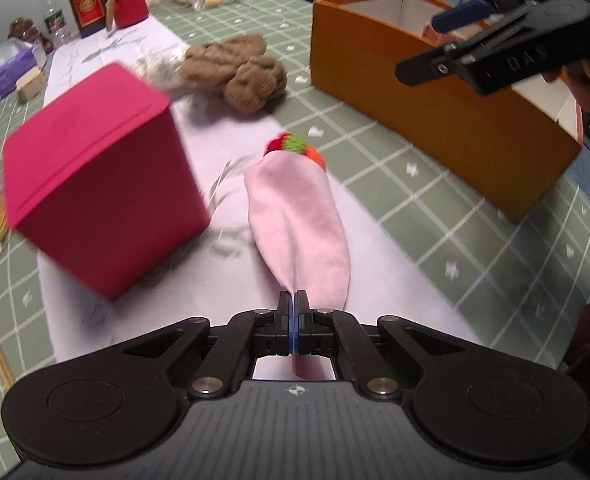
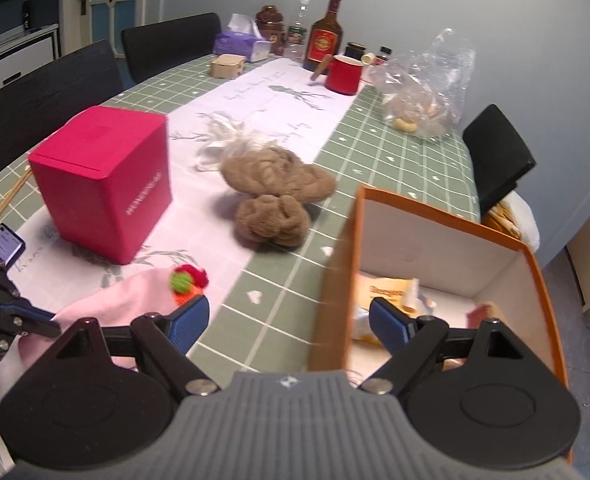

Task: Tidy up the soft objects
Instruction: 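Grasp the orange crocheted ball with the right gripper while the left holds the cloth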

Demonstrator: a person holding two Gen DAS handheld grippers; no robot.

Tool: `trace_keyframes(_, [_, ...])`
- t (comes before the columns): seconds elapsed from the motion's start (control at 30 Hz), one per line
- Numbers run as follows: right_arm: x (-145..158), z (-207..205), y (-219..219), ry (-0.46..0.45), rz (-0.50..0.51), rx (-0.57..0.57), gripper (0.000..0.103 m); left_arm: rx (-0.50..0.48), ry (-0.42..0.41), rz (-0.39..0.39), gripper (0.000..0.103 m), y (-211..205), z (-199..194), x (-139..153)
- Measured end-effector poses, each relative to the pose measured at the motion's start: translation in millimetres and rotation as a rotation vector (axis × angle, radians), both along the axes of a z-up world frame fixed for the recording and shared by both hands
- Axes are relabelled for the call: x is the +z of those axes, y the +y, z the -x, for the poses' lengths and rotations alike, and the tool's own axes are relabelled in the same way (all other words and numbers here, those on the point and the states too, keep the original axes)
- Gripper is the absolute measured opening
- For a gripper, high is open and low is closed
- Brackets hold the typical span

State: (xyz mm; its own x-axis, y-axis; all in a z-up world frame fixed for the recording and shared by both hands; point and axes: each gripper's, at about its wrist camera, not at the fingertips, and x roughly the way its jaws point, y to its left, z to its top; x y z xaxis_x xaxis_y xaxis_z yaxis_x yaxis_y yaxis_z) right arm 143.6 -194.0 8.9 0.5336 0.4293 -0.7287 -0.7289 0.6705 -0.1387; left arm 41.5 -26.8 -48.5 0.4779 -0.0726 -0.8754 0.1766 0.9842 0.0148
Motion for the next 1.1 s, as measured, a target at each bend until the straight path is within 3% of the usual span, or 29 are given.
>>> trace_keyframes(0.4, [-36.8,9.9,59.9,0.122,-0.033,0.026,0.082,0.036,0.062,-0.02,0.001,29.9,30.5,-7.1])
trace_keyframes(0.47, [-46.2,8.8,66.2,0.136,-0.03,0.031,0.075,0.041,0.054,-0.013,0.004,33.1,30.8,-9.8])
trace_keyframes(0.53, [-52.9,5.3,71.1,0.166,-0.04,0.027,0.073,0.042,0.036,0.003,0.017,34.3,28.4,-11.4])
trace_keyframes(0.6, [-57.0,1.5,73.9,0.196,-0.063,0.013,0.073,0.036,0.019,0.014,0.049,33.7,26.0,-10.8])
trace_keyframes(0.73, [-65.3,-6.1,80.1,0.244,-0.103,-0.005,0.073,-0.008,-0.052,-0.029,0.068,23.0,19.8,-8.7])
trace_keyframes(0.87, [-73.9,-10.0,88.7,0.253,-0.099,-0.013,0.073,-0.029,-0.051,-0.06,0.069,14.3,8.5,-16.5])
trace_keyframes(1.1, [-80.9,-13.2,96.9,0.276,-0.114,-0.005,0.072,-0.028,-0.03,-0.035,0.069,10.6,-7.5,-31.6])
